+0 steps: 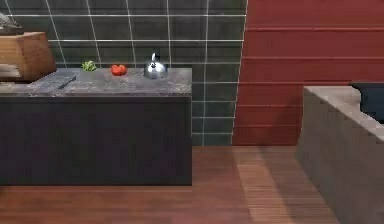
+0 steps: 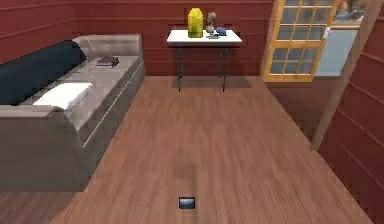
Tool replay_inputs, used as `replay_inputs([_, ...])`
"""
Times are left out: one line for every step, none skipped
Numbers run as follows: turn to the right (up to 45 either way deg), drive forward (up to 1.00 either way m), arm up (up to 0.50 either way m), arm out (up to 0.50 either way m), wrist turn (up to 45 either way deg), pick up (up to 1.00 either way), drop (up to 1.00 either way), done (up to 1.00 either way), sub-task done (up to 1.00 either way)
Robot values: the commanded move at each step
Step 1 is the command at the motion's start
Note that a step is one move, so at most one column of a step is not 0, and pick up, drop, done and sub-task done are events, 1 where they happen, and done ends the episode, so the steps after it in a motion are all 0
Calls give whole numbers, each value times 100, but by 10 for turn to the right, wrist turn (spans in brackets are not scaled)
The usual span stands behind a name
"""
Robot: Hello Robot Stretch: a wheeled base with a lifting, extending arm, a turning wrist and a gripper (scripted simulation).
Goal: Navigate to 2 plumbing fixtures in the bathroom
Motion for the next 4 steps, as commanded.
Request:
replay_inputs([450, 0, 0, 0, 0, 0, 0, 0, 0])
replay_inputs([450, 0, 0, 0, 0, 0, 0, 0, 0])
replay_inputs([450, 0, 0, 0, 0, 0, 0, 0, 0])
replay_inputs([0, 80, 0, 0, 0, 0, 0, 0, 0])
